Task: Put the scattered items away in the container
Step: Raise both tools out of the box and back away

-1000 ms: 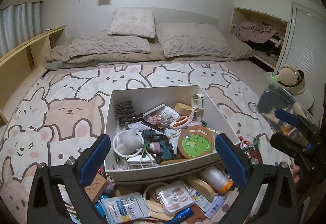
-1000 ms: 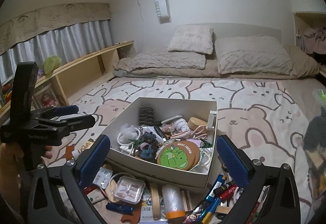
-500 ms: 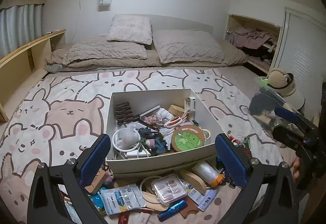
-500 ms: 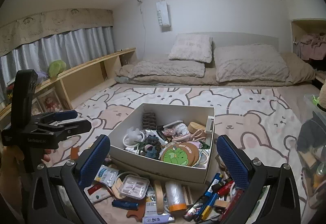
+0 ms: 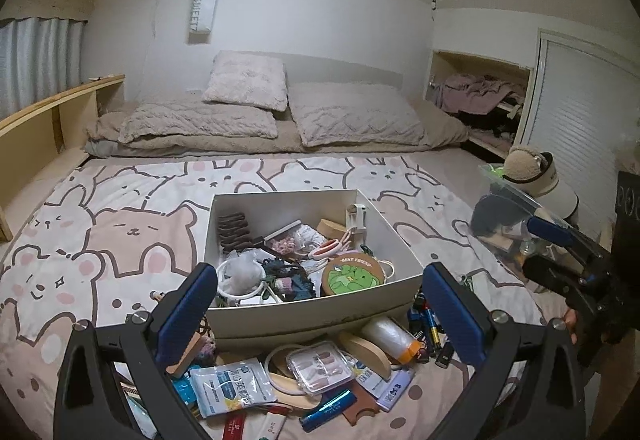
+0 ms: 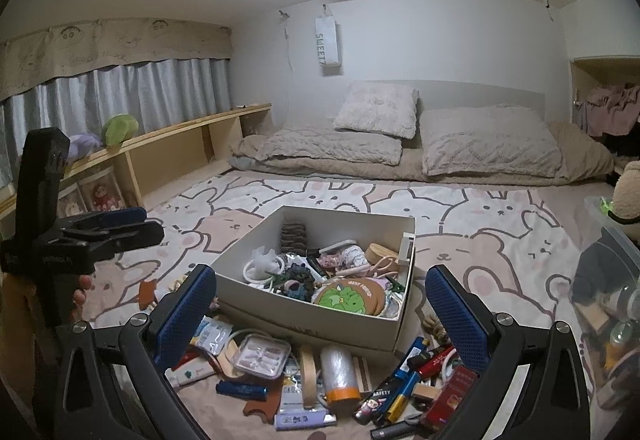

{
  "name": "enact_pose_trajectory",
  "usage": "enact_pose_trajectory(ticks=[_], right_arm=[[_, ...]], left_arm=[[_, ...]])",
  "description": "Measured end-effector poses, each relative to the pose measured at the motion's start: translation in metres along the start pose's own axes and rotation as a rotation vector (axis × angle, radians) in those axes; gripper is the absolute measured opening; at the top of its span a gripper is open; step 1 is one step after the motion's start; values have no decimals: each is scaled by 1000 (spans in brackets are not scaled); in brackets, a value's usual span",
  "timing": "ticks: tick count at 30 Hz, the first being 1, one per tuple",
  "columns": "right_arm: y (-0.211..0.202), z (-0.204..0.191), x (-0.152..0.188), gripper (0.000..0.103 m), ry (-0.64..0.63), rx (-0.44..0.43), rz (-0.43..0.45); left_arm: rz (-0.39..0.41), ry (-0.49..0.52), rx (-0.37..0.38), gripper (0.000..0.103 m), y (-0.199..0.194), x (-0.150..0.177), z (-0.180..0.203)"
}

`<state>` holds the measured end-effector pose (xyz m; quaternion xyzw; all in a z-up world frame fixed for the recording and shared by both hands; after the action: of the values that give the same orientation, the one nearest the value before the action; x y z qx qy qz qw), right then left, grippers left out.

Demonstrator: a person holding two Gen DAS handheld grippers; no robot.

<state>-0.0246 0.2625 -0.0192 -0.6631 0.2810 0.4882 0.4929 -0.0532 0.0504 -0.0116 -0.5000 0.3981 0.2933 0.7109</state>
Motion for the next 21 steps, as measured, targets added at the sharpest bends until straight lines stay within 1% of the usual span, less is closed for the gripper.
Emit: enact_pose_trajectory(ticks=[8, 11, 15, 21], right_arm=[[-10, 3, 16, 103, -22, 31, 46], [-10, 3, 23, 103, -33, 35, 57], [-8, 2, 34, 103, -47, 33, 54], [2, -1, 61, 103, -52, 6, 9]], left_arm=[[51, -42, 10, 103, -3, 12, -11], [83, -14, -13, 103, -5, 18, -13], [102, 13, -37, 103, -8, 28, -14], [92, 49, -60, 103, -5, 48, -17]])
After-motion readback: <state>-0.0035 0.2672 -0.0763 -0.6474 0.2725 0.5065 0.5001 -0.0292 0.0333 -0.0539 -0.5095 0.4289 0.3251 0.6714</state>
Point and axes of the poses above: each gripper's, at about its wrist camera, not at the fingertips, and y roughly the way its jaws point, z to its right, x to its underside, the point moved 7 cm from there along y, roughly the way its jaws point, and after that the axes turned 4 degrees about -y, right-handed, at the moved point
